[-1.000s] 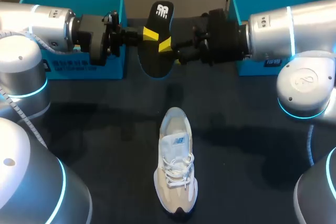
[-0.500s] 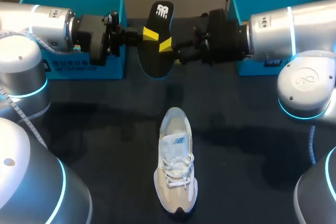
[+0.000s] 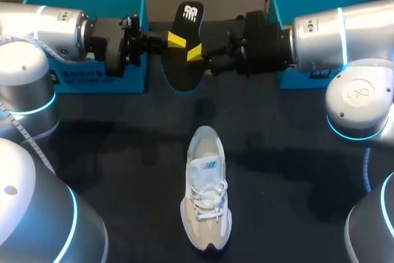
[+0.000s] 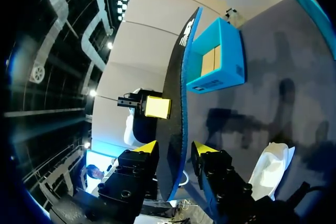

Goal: Take the shoe out of the shoebox, open the shoe tongue, remove and reinsert the insole, then place the shoe into the shoebox

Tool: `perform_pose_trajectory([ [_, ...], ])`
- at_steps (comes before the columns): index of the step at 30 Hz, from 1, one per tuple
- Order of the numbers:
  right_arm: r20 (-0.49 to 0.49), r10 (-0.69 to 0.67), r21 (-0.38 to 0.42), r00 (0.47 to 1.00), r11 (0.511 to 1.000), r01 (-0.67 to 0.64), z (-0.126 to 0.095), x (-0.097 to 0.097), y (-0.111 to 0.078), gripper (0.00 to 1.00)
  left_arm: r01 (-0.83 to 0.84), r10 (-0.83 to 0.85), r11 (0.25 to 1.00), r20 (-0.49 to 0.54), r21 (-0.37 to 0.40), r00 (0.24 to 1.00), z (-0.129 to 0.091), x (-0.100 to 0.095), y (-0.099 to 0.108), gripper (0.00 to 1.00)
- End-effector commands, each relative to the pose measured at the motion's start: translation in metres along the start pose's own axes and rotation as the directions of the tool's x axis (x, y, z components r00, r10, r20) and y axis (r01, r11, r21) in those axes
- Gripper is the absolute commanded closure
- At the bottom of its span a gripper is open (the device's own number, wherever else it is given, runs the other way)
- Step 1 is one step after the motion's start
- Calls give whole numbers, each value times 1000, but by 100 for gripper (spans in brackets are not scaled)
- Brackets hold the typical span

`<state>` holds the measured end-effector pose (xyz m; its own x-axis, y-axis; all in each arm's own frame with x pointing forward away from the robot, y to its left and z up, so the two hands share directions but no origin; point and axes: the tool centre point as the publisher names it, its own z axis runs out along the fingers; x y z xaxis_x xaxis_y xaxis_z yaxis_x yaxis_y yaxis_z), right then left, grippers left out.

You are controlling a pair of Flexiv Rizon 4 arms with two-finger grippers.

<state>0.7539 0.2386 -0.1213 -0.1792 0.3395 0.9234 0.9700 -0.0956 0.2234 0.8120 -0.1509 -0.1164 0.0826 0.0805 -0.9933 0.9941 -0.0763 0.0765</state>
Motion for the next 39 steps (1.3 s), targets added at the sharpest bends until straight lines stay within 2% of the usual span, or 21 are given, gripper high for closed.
perform_pose_trajectory([
  [1, 0, 1, -4, 1000, 1000, -1, 3, 0, -1, 60, -1, 1, 1000, -1, -2, 1000, 1, 0, 0, 100],
  [18, 0, 1, -4, 1000, 1000, -1, 3, 0, -1, 60, -1, 1, 1000, -1, -2, 1000, 1, 0, 0, 100],
  [19, -105, 28, 50, 994, 998, -23, 23, 1, 6, 66, -1, 1, 1000, -1, -2, 1000, 1, 0, 0, 100],
  [39, -109, 30, 39, 994, 999, -26, 16, 0, 3, 68, -1, 1, 1000, -1, -2, 1000, 1, 0, 0, 100],
])
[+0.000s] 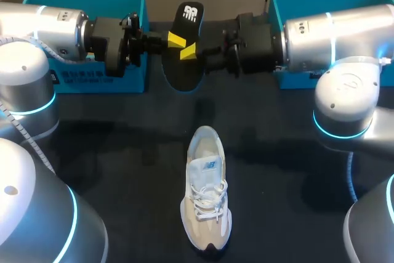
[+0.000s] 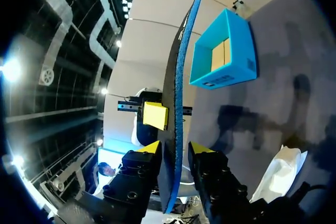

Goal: Take the shoe out of the shoebox, open the shoe tongue, remove and reinsert the insole, then place the shoe into the shoebox

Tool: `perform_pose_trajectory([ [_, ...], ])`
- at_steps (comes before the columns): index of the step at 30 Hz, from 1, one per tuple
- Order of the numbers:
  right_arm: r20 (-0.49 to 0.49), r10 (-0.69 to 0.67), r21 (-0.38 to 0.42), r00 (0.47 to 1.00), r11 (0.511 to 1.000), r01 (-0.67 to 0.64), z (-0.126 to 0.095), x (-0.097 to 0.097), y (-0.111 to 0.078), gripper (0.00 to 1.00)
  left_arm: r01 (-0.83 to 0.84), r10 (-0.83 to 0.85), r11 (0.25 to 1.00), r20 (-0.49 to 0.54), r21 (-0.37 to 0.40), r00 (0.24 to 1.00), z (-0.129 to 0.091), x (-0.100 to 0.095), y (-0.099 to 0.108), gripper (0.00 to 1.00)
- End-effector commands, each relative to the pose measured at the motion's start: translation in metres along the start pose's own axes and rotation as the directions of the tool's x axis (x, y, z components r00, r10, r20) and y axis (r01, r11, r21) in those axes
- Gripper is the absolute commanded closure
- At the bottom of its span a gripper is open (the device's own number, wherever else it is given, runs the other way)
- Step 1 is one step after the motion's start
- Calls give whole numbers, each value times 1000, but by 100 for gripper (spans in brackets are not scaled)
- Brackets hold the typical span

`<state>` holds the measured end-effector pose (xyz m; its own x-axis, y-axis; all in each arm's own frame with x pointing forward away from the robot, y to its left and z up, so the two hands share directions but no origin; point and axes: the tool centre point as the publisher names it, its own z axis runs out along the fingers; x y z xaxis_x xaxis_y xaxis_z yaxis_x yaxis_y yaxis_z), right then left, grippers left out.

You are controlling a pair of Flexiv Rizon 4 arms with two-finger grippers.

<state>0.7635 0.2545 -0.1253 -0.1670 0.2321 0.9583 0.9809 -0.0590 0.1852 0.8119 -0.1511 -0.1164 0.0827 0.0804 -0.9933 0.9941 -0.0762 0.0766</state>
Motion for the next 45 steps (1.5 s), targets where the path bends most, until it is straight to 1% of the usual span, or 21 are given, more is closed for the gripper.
perform_pose_trajectory([
  [1, 1, 1, -10, 1000, 1000, -1, -2, 1, -4, 68, -1, 1, 1000, -1, -2, 1000, 1, 0, 0, 100],
  [6, 1, -1, -14, 1000, 1000, 1, -4, 3, -6, 69, -1, 1, 1000, -1, -2, 1000, 1, 0, 0, 100],
  [13, -8, 3, -12, 1000, 1000, -3, -5, 1, -6, 70, -1, 1, 1000, -1, -2, 1000, 1, 0, 0, 100],
  [24, -31, 2, -5, 1000, 1000, -2, -8, -1, -5, 74, -1, 1, 1000, -1, -2, 1000, 1, 0, 0, 100],
  [29, -36, 1, -3, 999, 1000, -1, -9, 0, -7, 79, -1, 1, 1000, -1, -2, 1000, 1, 0, 0, 100],
  [37, -44, -3, 0, 999, 1000, 3, -10, 2, -7, 80, -1, 1, 1000, -1, -2, 1000, 1, 0, 0, 100],
  [43, -58, -7, 4, 998, 1000, 7, -10, 3, -7, 76, -1, 1, 1000, -1, -2, 1000, 1, 0, 0, 100],
  [45, -63, -7, 6, 998, 1000, 8, -10, 3, -7, 76, -1, 1, 1000, -1, -2, 1000, 1, 0, 0, 100],
])
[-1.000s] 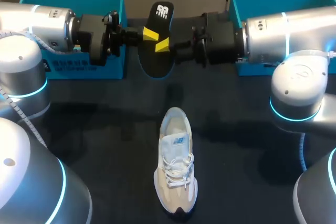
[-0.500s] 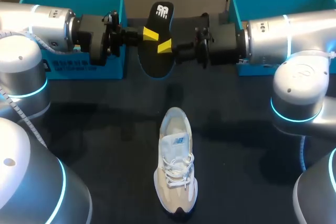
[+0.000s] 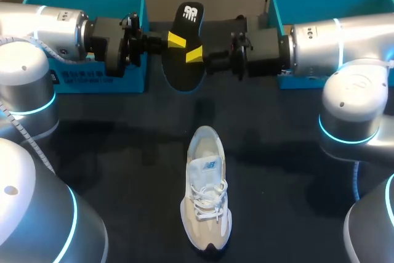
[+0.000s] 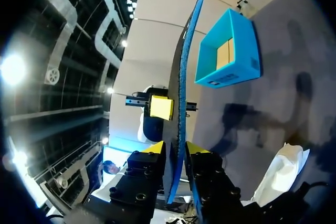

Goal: Take the shoe out of the shoebox, open the shoe tongue, remove and reinsert the insole, then place the shoe into the shoebox

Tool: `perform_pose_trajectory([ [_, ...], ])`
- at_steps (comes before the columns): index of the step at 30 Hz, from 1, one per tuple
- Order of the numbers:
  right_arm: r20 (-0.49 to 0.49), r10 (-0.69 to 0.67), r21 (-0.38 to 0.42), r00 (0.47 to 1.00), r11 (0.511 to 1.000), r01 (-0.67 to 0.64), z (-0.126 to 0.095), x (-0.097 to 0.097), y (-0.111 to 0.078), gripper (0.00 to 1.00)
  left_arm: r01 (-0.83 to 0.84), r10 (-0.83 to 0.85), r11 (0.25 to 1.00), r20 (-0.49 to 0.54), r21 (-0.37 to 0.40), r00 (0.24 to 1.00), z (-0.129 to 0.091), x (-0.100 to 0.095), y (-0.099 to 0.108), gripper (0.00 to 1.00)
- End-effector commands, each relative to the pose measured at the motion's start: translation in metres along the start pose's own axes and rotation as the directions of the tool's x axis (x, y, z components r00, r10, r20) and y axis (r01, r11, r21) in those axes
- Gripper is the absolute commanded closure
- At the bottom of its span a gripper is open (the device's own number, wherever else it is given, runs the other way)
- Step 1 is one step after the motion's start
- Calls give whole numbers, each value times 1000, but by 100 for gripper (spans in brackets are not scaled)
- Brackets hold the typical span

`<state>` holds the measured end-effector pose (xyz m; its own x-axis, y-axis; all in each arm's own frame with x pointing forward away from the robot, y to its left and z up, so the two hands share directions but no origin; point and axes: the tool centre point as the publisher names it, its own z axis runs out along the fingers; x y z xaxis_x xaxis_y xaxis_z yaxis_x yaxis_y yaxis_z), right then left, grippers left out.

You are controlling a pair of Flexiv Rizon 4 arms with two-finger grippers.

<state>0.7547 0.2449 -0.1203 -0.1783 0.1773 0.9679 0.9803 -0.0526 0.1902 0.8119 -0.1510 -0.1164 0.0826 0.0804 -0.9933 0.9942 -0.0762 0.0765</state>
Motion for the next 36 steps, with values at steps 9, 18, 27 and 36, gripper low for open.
perform_pose_trajectory([
  [9, -11, 4, 12, 1000, 1000, -4, 5, -1, 3, 89, -1, 1, 1000, -1, -2, 1000, 1, 0, 0, 100],
  [18, -22, 3, 5, 1000, 1000, -3, 4, -1, 2, 80, -1, 1, 1000, -1, -2, 1000, 1, 0, 0, 100],
  [27, -32, -2, 5, 999, 1000, 2, 4, -1, 2, 100, -1, 1, 1000, -1, -2, 1000, 1, 0, 0, 100],
  [36, -37, -13, 6, 999, 1000, 13, 5, 0, 2, 100, 0, 0, 1000, -1, 0, 1000, 0, 0, 0, 44],
])
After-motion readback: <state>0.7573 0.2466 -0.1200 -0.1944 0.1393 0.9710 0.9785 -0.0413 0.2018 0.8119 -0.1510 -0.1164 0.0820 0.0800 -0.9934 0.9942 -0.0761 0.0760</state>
